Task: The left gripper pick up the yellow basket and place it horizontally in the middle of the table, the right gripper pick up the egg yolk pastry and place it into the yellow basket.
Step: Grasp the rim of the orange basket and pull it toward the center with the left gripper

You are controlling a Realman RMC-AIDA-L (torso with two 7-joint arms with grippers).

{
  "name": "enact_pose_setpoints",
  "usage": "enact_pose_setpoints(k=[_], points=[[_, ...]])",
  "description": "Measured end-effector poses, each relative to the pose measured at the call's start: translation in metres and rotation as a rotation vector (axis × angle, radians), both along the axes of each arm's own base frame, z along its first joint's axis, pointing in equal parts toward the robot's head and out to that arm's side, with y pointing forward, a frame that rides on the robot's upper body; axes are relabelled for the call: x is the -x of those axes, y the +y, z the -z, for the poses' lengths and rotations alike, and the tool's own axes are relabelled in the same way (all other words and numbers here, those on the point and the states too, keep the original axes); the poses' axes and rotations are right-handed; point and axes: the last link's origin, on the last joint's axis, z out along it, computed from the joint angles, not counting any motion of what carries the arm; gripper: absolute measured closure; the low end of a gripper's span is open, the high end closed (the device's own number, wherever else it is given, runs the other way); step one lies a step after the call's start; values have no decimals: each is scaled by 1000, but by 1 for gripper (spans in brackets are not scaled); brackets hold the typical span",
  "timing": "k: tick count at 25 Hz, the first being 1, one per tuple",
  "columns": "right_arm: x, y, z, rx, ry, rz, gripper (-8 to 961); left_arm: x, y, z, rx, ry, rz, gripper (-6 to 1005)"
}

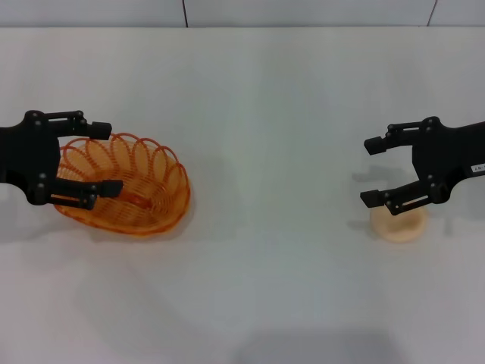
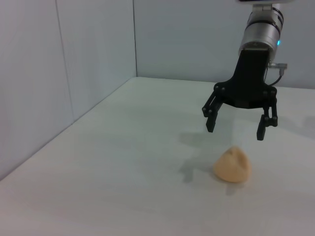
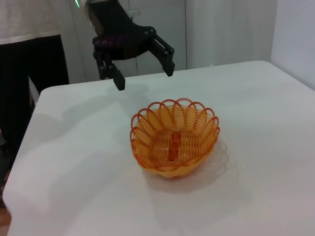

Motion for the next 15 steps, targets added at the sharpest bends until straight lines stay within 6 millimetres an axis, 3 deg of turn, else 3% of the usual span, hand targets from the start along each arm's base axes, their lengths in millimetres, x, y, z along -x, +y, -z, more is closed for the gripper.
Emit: enact_pose_setpoints(k=[15], points=[[0,3,-2,-36,24,13,85,0,1,-1,-14,-3,-1,112]])
